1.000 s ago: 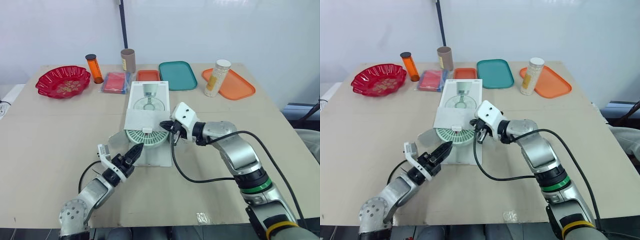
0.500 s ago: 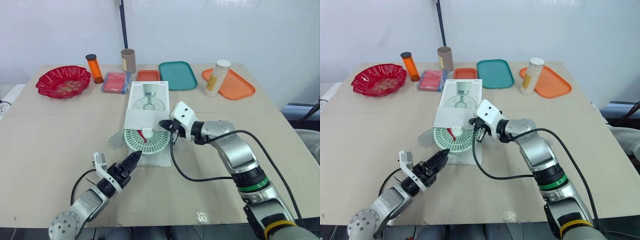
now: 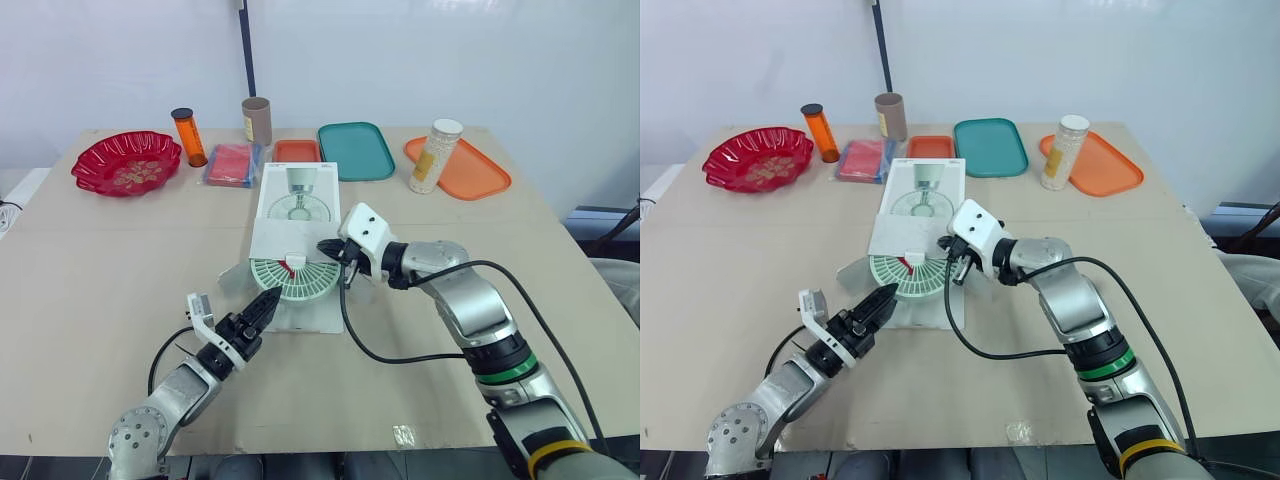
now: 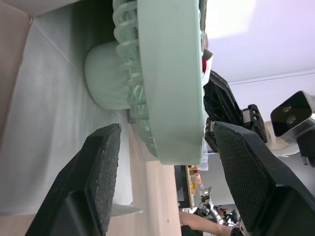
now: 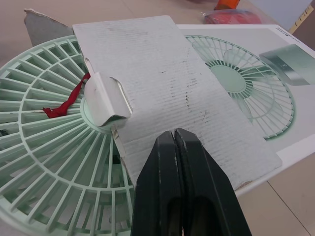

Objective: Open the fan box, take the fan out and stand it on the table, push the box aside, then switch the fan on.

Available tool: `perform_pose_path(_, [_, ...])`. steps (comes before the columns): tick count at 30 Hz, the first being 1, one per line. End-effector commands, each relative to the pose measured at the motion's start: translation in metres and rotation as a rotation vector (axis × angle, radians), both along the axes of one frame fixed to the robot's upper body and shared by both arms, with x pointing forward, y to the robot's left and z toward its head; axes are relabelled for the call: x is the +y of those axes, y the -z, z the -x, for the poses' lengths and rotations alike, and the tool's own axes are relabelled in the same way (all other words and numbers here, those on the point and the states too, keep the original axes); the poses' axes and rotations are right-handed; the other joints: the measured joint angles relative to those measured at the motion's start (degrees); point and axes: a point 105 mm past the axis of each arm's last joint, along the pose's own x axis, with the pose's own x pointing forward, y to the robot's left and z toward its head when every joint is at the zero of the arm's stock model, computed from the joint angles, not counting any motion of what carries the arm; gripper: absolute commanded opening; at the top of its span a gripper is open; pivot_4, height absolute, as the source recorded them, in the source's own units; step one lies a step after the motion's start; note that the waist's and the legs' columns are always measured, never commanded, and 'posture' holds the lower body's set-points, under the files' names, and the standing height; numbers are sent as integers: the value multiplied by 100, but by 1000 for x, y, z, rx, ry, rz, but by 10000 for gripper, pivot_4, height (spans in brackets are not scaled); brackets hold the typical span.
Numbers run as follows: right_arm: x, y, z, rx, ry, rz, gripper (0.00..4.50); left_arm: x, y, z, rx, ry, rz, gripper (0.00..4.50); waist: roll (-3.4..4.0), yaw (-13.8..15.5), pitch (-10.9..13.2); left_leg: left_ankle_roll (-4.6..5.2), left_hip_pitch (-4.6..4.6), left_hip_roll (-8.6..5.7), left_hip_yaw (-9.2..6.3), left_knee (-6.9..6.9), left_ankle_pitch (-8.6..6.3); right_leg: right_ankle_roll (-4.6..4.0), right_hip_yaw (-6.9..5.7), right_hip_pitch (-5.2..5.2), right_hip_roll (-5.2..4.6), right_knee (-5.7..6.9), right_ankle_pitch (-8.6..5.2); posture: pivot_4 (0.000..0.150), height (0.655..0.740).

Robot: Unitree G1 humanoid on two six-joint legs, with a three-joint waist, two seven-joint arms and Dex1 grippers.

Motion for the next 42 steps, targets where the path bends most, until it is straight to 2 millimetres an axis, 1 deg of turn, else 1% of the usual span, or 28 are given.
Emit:
perform_pose_path(1, [2,1,2,-1,-7,14,0,1,2,-7,-9,-9,1,31662,0,3,0,0,0,0,0,0,0,0,0,0,0,0,0,1500,7400])
perform_pose_path(6, [1,0,1,-4,-6,15,0,0,4,-18,-19,-1,7,31662,0,3,0,0,-1,-1,-1,0,0,1,-1,0,0,-1,0,1500,7400])
perform_pose_path(8, [1,0,1,-5,-4,16,0,-3,8,-23,-15,8,-17,31662,0,3,0,0,-2,-1,-1,0,0,0,-2,0,0,-1,1,1500,7400])
perform_pose_path(11, [0,0,1,-6,-2,18,0,-9,6,-28,-33,27,-2,31662,0,4,0,-1,-2,-2,-1,0,1,1,-2,0,0,-1,1,1500,7400])
perform_pose_path(13, [0,-1,0,-7,2,18,0,-10,5,-28,-34,26,10,26527,0,3,0,-1,-2,-1,-1,0,1,1,-2,0,0,-2,2,1500,7400])
perform_pose_path(15, [0,-1,0,-7,4,16,0,-9,4,-27,-38,26,18,19710,-1,3,0,-1,-2,-1,-1,0,1,0,-2,1,-1,-2,2,1500,7400])
perform_pose_path(16, [0,0,0,-7,5,16,0,-9,4,-27,-38,26,17,17140,-1,2,0,-1,-2,-1,-1,0,1,0,-2,1,-1,-2,3,1500,7400])
perform_pose_path(17, [0,0,0,-7,5,16,0,-9,4,-27,-38,26,14,16599,0,2,0,-1,-1,-1,-1,0,1,0,-2,0,0,-2,2,1500,7400])
perform_pose_path(22, [2,2,0,-4,2,13,0,-2,2,-23,-36,16,12,16598,0,-6,0,-1,-1,0,0,0,0,1,-2,0,0,-2,2,1500,7400])
perform_pose_path(26, [4,1,0,-8,-5,9,0,3,6,-12,-4,16,7,16598,0,-14,0,0,-1,1,-1,0,0,-1,-1,0,1,-2,1,1500,7400])
perform_pose_path(27, [4,1,0,-9,-5,8,0,5,10,-8,10,14,-1,16598,0,-12,0,0,-1,1,-1,0,-1,-2,0,0,0,-2,1,1500,7400])
perform_pose_path(31, [6,0,-2,-12,-7,2,0,14,21,8,56,3,-19,16598,0,-22,-1,1,0,1,0,0,-1,-2,0,0,0,-2,1,1500,7400])
perform_pose_path(37, [9,-4,-3,-18,-15,-5,0,27,30,33,102,-17,-29,16598,1,-30,-1,0,4,5,3,0,-1,3,0,0,2,-2,-2,1500,7400])
perform_pose_path(39, [9,-5,-4,-20,-19,-4,0,27,34,40,119,-13,-34,16598,1,-29,-1,0,5,6,3,0,-1,8,0,0,3,-2,-6,1500,7400])
perform_pose_path(42, [10,-5,-4,-21,-25,-3,0,22,34,51,125,3,-22,16598,1,-28,-1,0,4,5,3,0,-1,19,1,1,2,-3,-12,1500,7400])
